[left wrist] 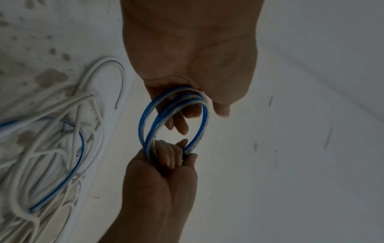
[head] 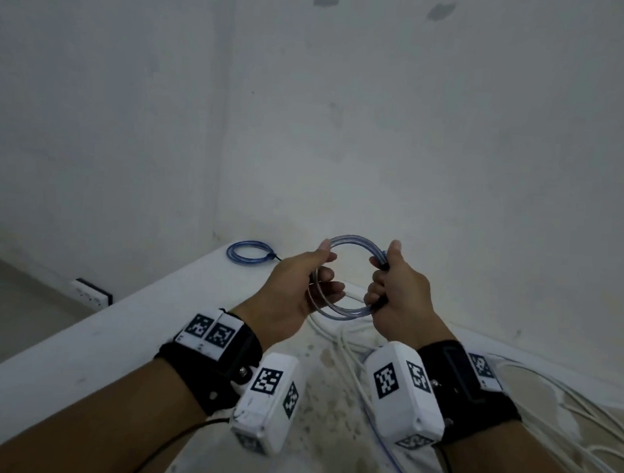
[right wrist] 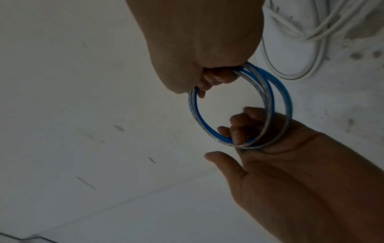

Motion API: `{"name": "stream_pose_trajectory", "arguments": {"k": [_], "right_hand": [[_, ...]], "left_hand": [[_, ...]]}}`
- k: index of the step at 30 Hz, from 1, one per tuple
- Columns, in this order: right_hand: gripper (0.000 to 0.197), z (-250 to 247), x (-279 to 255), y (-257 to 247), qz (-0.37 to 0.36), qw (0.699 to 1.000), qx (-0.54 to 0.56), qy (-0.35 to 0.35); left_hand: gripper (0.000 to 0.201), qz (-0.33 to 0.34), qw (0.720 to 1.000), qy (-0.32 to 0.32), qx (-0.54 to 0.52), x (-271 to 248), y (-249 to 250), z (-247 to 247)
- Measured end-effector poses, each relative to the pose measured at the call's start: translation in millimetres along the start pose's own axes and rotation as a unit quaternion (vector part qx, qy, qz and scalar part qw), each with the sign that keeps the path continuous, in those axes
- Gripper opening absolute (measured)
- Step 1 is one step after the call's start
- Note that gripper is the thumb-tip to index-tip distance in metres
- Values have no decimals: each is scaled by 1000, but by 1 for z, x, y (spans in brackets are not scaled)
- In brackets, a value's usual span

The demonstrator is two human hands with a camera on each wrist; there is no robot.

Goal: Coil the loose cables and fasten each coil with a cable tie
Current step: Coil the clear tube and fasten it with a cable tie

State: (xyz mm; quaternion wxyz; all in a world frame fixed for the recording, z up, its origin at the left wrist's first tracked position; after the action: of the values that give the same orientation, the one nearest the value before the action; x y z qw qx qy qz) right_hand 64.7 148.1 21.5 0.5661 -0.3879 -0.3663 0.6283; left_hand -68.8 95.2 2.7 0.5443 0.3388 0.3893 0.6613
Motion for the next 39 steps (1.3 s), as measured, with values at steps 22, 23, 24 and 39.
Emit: {"name": "stream_pose_trajectory", "arguments": {"k": [22, 23, 24, 39], "right_hand": [[36, 105, 83, 59, 14, 851, -334, -404], [34, 106, 88, 63, 28, 850, -334, -407], [33, 106, 92, 66, 39, 846, -340, -409], [28, 134, 161, 99, -16, 850, -484, -208]], "left_hand": [[27, 14, 991, 103, 84, 77, 30, -140], [27, 11, 990, 107, 89, 81, 29, -146], [26, 9, 989, 113, 96, 84, 30, -151], [19, 24, 929, 213, 302, 167, 38, -177]]}}
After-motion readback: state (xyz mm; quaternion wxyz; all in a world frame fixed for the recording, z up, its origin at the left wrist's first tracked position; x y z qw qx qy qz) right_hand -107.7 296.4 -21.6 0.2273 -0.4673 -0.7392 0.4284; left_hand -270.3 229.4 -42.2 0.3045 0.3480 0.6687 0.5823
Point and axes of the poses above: each hand's wrist, its own x-axis towards the middle knuckle, its own z-axis out of the palm, y = z × x, the point moved 5 cm from there along x, towards the middle knuckle, and after that the axes turned 5 degrees about x, right-handed, at the moved point
